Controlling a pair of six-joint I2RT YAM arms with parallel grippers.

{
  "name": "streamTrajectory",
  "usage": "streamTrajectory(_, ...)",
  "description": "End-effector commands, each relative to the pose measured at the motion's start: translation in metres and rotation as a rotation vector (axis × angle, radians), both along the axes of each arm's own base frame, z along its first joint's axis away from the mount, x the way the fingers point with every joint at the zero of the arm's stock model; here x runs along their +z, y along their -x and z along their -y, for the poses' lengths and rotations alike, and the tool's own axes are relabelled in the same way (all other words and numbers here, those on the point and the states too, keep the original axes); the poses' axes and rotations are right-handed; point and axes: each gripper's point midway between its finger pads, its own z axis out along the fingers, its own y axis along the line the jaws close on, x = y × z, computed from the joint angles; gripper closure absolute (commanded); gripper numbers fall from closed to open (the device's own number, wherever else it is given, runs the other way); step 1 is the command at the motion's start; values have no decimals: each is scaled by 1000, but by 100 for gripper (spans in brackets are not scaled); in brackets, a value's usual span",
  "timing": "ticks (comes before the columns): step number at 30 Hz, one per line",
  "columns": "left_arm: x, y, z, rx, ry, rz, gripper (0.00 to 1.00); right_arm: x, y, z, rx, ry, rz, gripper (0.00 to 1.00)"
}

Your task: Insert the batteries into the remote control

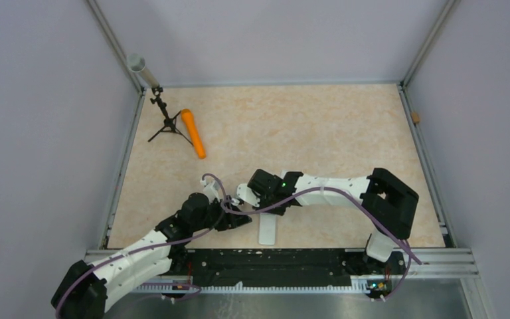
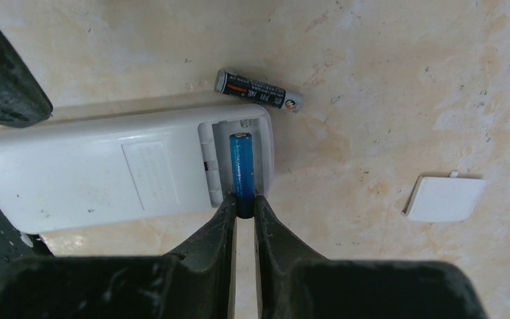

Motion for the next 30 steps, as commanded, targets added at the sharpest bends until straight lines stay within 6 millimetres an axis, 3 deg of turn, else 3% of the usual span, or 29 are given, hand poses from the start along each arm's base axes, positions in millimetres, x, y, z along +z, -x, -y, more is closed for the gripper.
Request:
streamTrajectory(1, 4, -3, 2, 1, 26, 24, 31, 9, -11, -14, -32, -34, 16, 90)
streamTrajectory(14, 4, -3, 3, 0, 34, 22, 31, 11, -14, -14, -56, -36, 29, 87)
streamTrajectory(20, 4, -3, 4, -3, 36, 21, 31, 22, -14, -15, -55, -52, 38, 100)
streamTrajectory(30, 5, -4, 5, -6, 33, 23, 31, 27, -10, -9, -61, -34, 22, 100)
